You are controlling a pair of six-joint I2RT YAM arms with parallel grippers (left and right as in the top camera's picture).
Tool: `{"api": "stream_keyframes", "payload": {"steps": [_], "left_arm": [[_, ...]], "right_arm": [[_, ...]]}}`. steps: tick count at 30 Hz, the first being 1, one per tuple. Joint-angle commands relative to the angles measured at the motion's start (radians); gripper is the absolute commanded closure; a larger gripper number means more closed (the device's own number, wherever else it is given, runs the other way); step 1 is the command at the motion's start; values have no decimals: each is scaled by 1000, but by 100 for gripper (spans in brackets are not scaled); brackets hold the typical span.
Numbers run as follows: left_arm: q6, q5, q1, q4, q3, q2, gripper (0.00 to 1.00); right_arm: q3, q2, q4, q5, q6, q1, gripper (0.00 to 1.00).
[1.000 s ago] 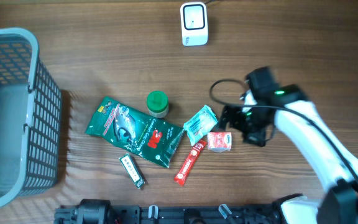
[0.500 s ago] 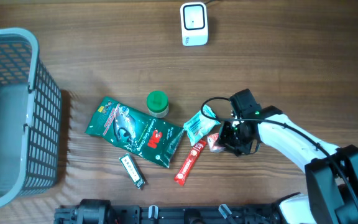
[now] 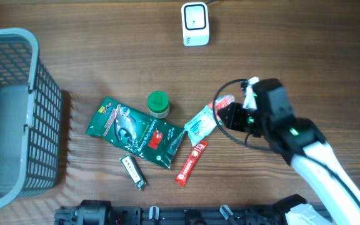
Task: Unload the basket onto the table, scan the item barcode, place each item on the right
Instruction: 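Grasp the Kleenex pack with the right gripper and lift it, then carry the Kleenex pack up to the white scanner and hold it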
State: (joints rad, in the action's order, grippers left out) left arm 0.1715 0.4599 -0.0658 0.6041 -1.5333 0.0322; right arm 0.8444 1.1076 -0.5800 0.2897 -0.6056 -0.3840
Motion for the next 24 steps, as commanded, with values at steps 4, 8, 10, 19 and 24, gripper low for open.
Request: {"api": "stream_keyframes", "payload": {"steps": [4, 8, 10, 19, 24], "left_arm": [[9, -17, -4, 0, 3, -8, 0], [9, -17, -4, 6, 3, -8, 0], [9, -17, -4, 7, 3, -8, 0], [8, -16, -4, 21, 3, -8, 0], [8, -16, -4, 21, 3, -8, 0]], "right_arm": [[18, -159, 202, 8, 282, -2, 96], [18, -145, 428, 533, 710, -2, 96], [18, -142, 436, 635, 797, -2, 96], [18, -143, 430, 791, 823, -2, 96], [18, -142, 351, 837, 815, -2, 96]]}}
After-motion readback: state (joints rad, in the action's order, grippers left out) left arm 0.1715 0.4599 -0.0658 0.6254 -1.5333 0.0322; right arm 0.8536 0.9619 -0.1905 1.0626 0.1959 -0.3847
